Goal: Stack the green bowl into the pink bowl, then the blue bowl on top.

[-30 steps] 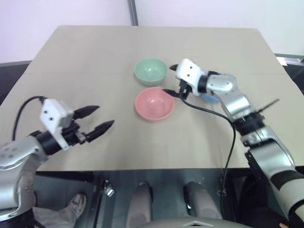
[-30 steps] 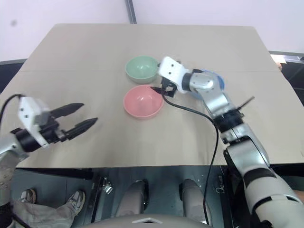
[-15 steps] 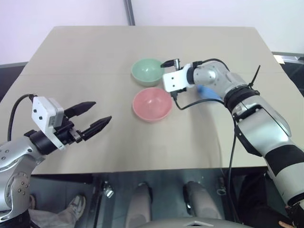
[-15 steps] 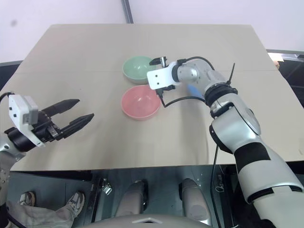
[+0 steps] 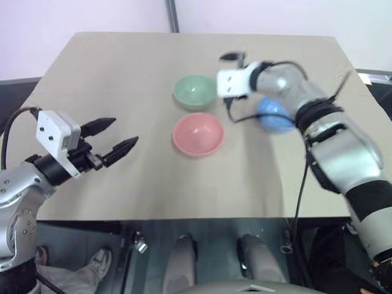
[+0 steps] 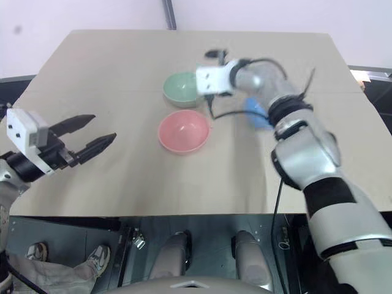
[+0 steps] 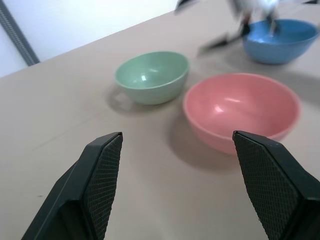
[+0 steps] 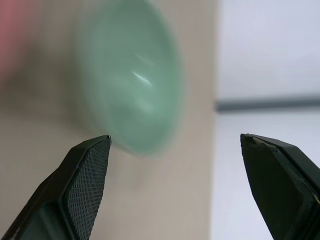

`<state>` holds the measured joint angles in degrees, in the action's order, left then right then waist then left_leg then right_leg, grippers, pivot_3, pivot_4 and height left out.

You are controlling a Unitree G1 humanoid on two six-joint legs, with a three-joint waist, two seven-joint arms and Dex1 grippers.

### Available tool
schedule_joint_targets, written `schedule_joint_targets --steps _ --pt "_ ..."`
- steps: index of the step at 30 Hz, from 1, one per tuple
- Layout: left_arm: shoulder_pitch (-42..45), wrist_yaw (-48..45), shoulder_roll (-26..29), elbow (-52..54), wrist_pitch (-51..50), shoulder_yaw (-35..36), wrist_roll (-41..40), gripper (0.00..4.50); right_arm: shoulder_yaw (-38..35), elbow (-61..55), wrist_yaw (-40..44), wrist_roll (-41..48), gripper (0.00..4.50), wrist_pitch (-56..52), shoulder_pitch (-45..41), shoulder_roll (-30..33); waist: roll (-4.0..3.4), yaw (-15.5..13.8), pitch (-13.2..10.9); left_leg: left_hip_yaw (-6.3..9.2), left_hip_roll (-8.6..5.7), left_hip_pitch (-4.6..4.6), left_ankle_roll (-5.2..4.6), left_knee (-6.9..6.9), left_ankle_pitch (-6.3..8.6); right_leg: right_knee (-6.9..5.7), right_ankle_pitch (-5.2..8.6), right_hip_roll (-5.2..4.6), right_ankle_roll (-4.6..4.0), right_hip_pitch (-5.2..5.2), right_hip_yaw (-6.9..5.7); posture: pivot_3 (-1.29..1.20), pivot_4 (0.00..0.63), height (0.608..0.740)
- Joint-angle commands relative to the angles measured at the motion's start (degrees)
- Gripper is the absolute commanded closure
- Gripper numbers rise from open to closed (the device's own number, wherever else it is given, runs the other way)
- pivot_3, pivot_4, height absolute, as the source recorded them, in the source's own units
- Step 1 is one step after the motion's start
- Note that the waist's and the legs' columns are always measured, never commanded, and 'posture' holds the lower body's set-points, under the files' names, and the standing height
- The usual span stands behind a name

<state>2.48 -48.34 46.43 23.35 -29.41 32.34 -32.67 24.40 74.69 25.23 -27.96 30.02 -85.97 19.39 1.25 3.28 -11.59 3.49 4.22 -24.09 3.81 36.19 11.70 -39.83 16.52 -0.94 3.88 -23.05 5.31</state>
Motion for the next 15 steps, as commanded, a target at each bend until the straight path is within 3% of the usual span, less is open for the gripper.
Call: schedule_joint_targets --steps 1,4,5,8,10,15 --pt "10.4 -1.4 5.0 -6.6 0.9 -6.1 1.9 0.80 -15.0 -15.1 18.9 20.4 0.00 -10.5 3.1 6.1 0.00 0.0 0.0 -0.01 0.00 0.04 -0.01 -0.02 0.00 0.01 0.00 0.00 0.00 0.05 0.01 0.00 0.150 0.740" --pt "20.9 -6.1 8.0 -15.9 4.7 -14.2 6.0 0.80 -21.2 -44.8 30.1 34.1 0.00 -31.2 18.0 12.4 0.02 -0.4 0.0 0.18 0.02 0.04 -0.01 -0.06 0.00 0.07 0.00 0.03 0.01 0.20 -0.16 0.00 0.150 0.740" --pt "24.5 -7.9 8.4 -19.5 6.1 -16.8 7.4 0.80 -22.7 -55.0 30.6 37.3 0.00 -38.3 23.6 14.4 -0.01 -0.7 0.0 0.16 0.02 0.06 -0.01 -0.04 0.00 0.08 0.00 0.01 0.01 0.23 -0.17 0.00 0.150 0.740" --pt "35.6 -14.4 7.8 -31.4 13.7 -25.2 13.1 0.10 -28.1 -83.2 28.6 47.4 0.00 -57.7 40.9 20.0 -0.27 -0.7 -0.1 0.20 0.00 0.03 -0.01 -0.06 0.01 0.12 0.05 0.01 -0.06 0.22 -0.25 0.00 0.150 0.740" --pt "46.1 -17.7 5.1 -44.7 22.5 -32.3 20.5 0.10 -33.4 -101.4 25.5 55.1 0.00 -69.3 52.8 22.6 -0.47 -1.3 -0.2 0.09 -0.06 -0.18 -0.02 -0.03 0.00 -0.03 0.04 -0.01 -0.05 -0.03 -0.11 0.00 0.150 0.740" --pt "64.9 -18.7 -1.1 -72.2 44.5 -45.5 37.1 0.10 -41.4 -120.1 19.1 63.3 0.00 -81.1 64.7 25.9 -0.49 -0.8 -0.2 0.51 -0.04 -0.56 -0.02 0.33 0.00 0.00 0.04 0.05 -0.03 -0.11 -0.50 0.00 0.150 0.740"
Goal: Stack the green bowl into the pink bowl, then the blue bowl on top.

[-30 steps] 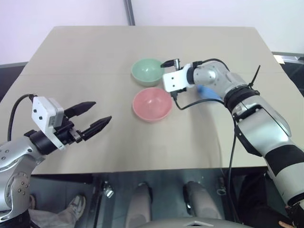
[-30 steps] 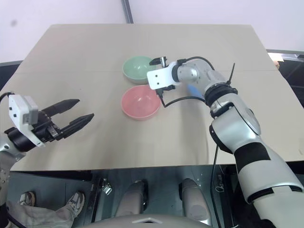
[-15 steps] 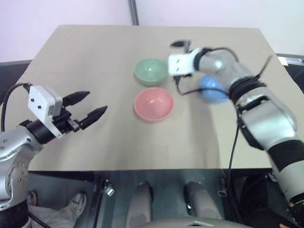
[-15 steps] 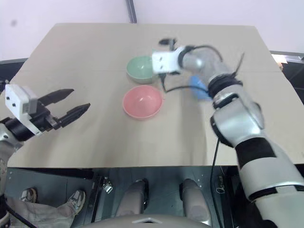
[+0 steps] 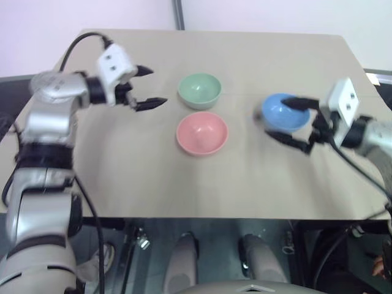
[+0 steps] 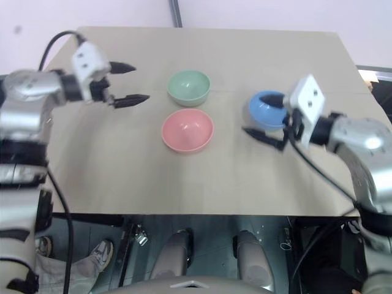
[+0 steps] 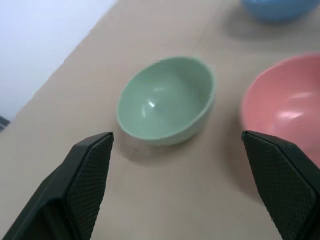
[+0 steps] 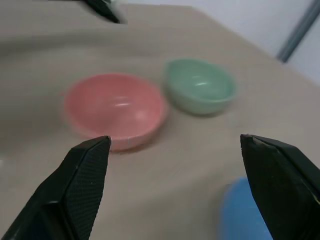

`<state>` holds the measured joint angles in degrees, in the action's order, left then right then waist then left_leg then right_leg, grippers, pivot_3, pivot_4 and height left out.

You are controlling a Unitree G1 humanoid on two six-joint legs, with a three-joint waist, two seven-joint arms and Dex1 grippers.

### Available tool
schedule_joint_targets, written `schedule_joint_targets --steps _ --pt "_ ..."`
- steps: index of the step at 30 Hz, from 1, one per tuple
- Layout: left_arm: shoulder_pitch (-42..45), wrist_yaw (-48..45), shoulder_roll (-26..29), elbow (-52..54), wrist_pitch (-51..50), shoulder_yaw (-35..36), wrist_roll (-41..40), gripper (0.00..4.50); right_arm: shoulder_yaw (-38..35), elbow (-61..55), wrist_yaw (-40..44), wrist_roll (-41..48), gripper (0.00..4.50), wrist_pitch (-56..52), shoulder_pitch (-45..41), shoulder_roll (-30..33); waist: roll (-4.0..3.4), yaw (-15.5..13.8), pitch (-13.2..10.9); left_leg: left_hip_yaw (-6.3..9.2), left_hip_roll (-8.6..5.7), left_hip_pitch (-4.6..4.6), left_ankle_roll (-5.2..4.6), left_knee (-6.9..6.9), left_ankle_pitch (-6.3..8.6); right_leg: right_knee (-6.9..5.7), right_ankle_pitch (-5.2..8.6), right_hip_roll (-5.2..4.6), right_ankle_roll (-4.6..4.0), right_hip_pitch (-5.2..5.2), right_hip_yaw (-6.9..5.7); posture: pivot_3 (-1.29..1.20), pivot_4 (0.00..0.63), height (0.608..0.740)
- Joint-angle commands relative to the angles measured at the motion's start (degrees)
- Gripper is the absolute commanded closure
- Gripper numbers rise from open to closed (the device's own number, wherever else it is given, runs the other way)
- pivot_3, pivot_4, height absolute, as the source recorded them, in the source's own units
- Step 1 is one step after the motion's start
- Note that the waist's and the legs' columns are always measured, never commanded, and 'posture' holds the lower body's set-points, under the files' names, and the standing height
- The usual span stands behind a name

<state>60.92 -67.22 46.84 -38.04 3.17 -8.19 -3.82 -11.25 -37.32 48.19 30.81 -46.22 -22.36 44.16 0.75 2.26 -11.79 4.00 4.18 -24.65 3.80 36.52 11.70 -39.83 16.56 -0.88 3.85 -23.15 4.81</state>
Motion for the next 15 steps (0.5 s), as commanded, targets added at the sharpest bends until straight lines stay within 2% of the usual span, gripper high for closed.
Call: schedule_joint_targets --steps 1,3,6,8,15 --pt "9.2 0.3 -2.6 -15.1 15.1 -7.0 11.0 0.10 -6.8 -9.8 -5.0 5.7 0.00 -6.1 1.9 1.2 0.03 0.3 0.0 -0.07 -0.01 0.00 0.00 0.05 0.00 0.03 0.00 -0.01 0.01 0.00 0.07 0.00 0.150 0.740" --pt "14.1 -3.2 -4.6 -22.6 20.6 -10.7 15.1 0.10 -7.5 -12.2 -7.0 6.8 0.00 -7.4 2.9 1.6 0.04 0.4 0.0 -0.07 -0.02 0.00 0.00 0.07 0.00 0.03 0.00 -0.01 0.02 0.00 0.09 0.00 0.150 0.740" --pt "19.7 -1.8 -7.3 -29.9 27.8 -15.3 21.5 0.10 -7.0 -14.2 -10.3 7.8 0.00 -8.6 2.9 1.6 0.05 0.3 0.0 -0.02 -0.01 -0.03 0.00 0.02 0.00 0.03 0.01 0.01 0.02 -0.01 0.07 0.00 0.150 0.740" --pt "24.0 3.2 -9.6 -33.1 29.2 -20.0 28.4 0.10 -7.0 -16.3 -13.0 8.8 0.00 -9.6 3.4 1.0 0.09 0.1 0.0 -0.01 -0.02 -0.10 -0.01 0.01 0.00 0.06 0.01 0.00 0.02 -0.03 0.05 0.00 0.150 0.740" --pt "30.8 18.9 -13.7 -37.7 29.2 -29.9 43.6 0.10 -7.4 -18.8 -19.5 12.1 0.00 -10.7 3.4 0.6 0.11 0.0 0.0 0.10 -0.04 -0.21 -0.01 -0.02 0.00 0.16 0.02 -0.02 0.03 -0.04 -0.05 0.00 0.150 0.740"
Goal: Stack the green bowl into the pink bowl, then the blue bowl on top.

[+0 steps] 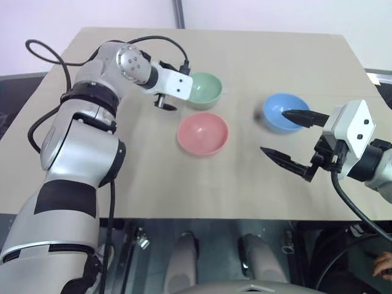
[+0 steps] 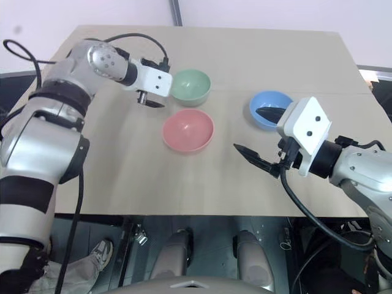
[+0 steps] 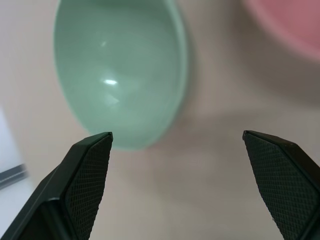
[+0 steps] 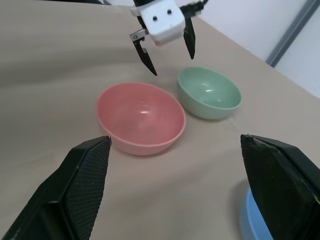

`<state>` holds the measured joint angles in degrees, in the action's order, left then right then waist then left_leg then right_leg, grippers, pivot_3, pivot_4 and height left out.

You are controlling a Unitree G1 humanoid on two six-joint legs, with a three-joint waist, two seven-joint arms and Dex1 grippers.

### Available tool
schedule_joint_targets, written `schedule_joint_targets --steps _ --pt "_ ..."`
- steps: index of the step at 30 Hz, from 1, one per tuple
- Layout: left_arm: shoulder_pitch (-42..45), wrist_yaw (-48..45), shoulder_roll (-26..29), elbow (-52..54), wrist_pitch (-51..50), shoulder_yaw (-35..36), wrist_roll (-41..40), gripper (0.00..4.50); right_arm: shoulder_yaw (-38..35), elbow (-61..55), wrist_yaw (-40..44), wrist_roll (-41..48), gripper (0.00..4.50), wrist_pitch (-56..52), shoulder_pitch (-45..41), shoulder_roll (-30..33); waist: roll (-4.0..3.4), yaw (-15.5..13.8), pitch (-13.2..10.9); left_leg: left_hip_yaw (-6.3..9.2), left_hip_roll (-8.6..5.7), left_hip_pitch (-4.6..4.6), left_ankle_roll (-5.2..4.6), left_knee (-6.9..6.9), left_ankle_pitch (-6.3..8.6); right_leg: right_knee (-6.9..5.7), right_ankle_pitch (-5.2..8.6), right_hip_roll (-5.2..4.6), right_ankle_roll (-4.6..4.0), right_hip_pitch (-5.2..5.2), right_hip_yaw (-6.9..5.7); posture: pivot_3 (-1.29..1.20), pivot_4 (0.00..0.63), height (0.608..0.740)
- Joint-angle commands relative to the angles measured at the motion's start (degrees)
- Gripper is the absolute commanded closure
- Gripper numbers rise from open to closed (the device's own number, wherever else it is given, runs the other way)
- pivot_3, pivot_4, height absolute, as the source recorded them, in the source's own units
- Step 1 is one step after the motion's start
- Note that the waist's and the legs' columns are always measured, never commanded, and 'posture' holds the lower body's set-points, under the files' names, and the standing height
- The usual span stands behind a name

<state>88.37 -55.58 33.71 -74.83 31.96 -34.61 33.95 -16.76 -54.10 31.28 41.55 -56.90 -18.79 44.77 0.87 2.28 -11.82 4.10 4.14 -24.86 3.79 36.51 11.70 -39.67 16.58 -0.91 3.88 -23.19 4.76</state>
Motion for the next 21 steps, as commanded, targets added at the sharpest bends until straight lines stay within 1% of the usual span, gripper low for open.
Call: schedule_joint_targets --steps 1,3,7,17,21 --pt "4.0 9.7 -0.8 -1.2 0.2 -4.8 7.8 0.10 -1.9 -2.1 -3.2 1.7 0.00 0.0 -0.2 0.1 0.02 0.0 0.0 0.00 0.00 0.01 0.00 0.00 0.00 -0.02 0.00 0.00 0.00 0.00 0.00 0.00 0.150 0.740" --pt "4.8 12.8 -1.1 -1.8 0.7 -6.7 10.6 0.10 -1.7 -2.0 -4.0 2.1 0.00 0.3 -0.2 0.5 0.03 0.1 0.0 0.01 0.00 0.02 0.00 0.00 0.00 -0.05 0.00 0.00 0.01 0.00 0.00 0.00 0.150 0.740" --pt "4.8 16.2 -2.4 -2.6 0.2 -8.0 13.2 0.10 -1.2 -1.3 -4.9 2.6 0.00 0.9 -0.8 1.1 0.03 0.1 0.0 0.01 0.00 0.04 0.00 0.00 0.00 -0.08 0.00 0.01 0.01 0.00 0.00 0.00 0.150 0.740" --pt "1.9 12.8 -3.9 -3.2 1.1 -5.2 11.2 0.10 0.0 1.5 -3.8 3.3 0.00 2.4 -2.2 3.4 0.03 0.1 0.0 0.00 0.00 0.04 0.00 0.00 0.00 -0.09 0.00 0.00 0.00 0.00 0.00 0.00 0.150 0.740" --pt "0.6 12.9 -5.0 -3.2 0.9 -4.8 11.0 0.10 0.6 2.0 -3.9 3.1 0.00 3.2 -2.3 3.7 0.03 0.0 0.0 0.01 0.00 0.04 0.00 0.01 -0.01 -0.12 0.00 0.00 0.00 0.00 0.00 0.00 0.150 0.740"
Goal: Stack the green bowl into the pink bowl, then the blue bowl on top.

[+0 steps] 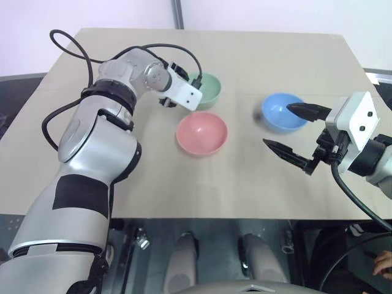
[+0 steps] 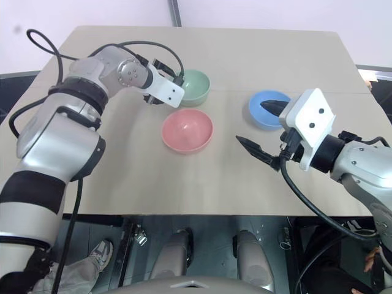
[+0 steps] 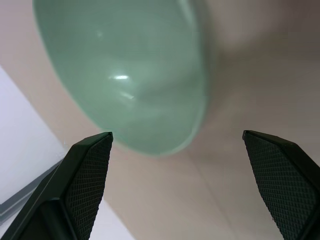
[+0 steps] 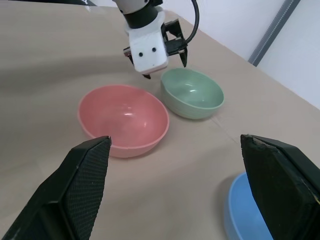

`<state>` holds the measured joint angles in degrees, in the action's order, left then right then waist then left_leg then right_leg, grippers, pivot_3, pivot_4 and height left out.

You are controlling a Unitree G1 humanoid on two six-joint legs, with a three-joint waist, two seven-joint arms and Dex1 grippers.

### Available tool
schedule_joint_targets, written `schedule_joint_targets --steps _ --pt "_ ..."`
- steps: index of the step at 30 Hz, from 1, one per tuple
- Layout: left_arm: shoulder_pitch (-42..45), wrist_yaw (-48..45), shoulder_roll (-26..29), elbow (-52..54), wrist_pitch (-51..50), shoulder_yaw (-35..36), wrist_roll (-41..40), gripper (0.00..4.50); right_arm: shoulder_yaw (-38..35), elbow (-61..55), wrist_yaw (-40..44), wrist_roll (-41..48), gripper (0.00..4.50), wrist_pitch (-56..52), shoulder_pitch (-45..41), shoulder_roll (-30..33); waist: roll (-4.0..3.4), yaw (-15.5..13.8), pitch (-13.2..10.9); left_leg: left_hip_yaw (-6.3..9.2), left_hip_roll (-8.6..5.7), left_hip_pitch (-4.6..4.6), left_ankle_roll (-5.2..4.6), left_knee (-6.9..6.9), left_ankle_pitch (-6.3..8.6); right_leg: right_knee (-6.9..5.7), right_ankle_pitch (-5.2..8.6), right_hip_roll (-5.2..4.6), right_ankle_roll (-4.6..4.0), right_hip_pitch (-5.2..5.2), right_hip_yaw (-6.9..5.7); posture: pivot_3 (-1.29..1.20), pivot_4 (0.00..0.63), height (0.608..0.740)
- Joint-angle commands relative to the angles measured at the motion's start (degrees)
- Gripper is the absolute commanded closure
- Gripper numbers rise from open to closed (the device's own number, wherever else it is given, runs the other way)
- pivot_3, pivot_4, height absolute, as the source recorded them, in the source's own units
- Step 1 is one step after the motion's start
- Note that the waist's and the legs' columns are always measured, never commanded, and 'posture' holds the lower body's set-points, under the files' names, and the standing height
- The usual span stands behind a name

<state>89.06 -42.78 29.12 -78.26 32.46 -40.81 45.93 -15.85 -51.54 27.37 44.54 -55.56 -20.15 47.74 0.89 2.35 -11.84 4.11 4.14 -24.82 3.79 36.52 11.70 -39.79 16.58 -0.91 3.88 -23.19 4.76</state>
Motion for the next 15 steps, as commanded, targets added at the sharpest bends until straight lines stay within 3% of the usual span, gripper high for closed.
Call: schedule_joint_targets --steps 1,3,5,7,8,11,15 --pt "-0.5 0.4 -0.8 0.2 0.3 1.4 -0.9 0.33 -0.2 -0.5 0.0 0.0 0.00 2.0 -0.8 0.8 0.00 -0.1 0.0 0.00 0.00 0.00 0.00 0.01 0.00 0.00 0.00 0.00 0.00 0.00 0.00 0.00 0.150 0.740" --pt "-1.1 0.1 -1.3 0.1 0.1 1.5 -0.9 1.00 0.0 -0.5 -0.2 -0.1 0.00 2.2 -0.6 1.0 0.00 -0.1 0.0 0.00 -0.01 0.00 0.00 0.01 0.00 0.00 0.00 -0.01 0.00 0.01 0.00 0.00 0.150 0.740" --pt "-1.6 0.4 -1.5 0.1 0.5 1.1 -0.4 2.07 0.0 -0.7 -0.5 0.0 0.00 2.3 -0.5 1.0 0.00 -0.1 0.0 0.00 -0.01 0.00 0.00 0.01 0.00 0.00 0.00 0.00 0.00 0.01 0.00 0.00 0.150 0.740" --pt "-2.0 0.8 -2.0 0.1 0.2 1.1 -0.4 2.43 -0.1 -0.8 -0.4 0.1 0.00 2.6 -0.3 1.1 0.00 0.0 0.0 0.01 -0.01 0.00 0.00 0.01 0.00 -0.02 0.00 0.00 -0.01 0.01 -0.01 0.00 0.150 0.740" --pt "-2.1 0.8 -2.2 0.2 0.2 1.2 -0.4 2.82 -0.3 -0.9 -0.2 0.1 0.00 2.8 0.0 1.2 0.00 0.0 0.0 0.01 -0.01 0.01 0.00 0.02 0.00 -0.02 -0.01 0.00 -0.01 0.01 -0.01 0.00 0.150 0.740" --pt "-2.4 1.6 -2.7 0.2 0.1 1.2 -0.4 4.28 -0.8 -1.6 0.9 0.2 0.00 3.9 1.0 1.9 0.00 0.0 0.0 0.01 -0.01 0.01 0.00 0.02 0.00 -0.03 0.00 0.00 -0.01 0.01 -0.01 0.00 0.150 0.740" --pt "-2.6 1.2 -2.3 0.2 0.0 1.8 -1.0 4.45 -1.9 -1.8 1.7 0.5 0.00 4.7 2.3 2.7 0.00 0.0 0.0 0.01 -0.01 0.00 0.00 0.03 0.00 -0.03 -0.01 0.00 -0.01 0.01 -0.01 0.00 0.150 0.740"
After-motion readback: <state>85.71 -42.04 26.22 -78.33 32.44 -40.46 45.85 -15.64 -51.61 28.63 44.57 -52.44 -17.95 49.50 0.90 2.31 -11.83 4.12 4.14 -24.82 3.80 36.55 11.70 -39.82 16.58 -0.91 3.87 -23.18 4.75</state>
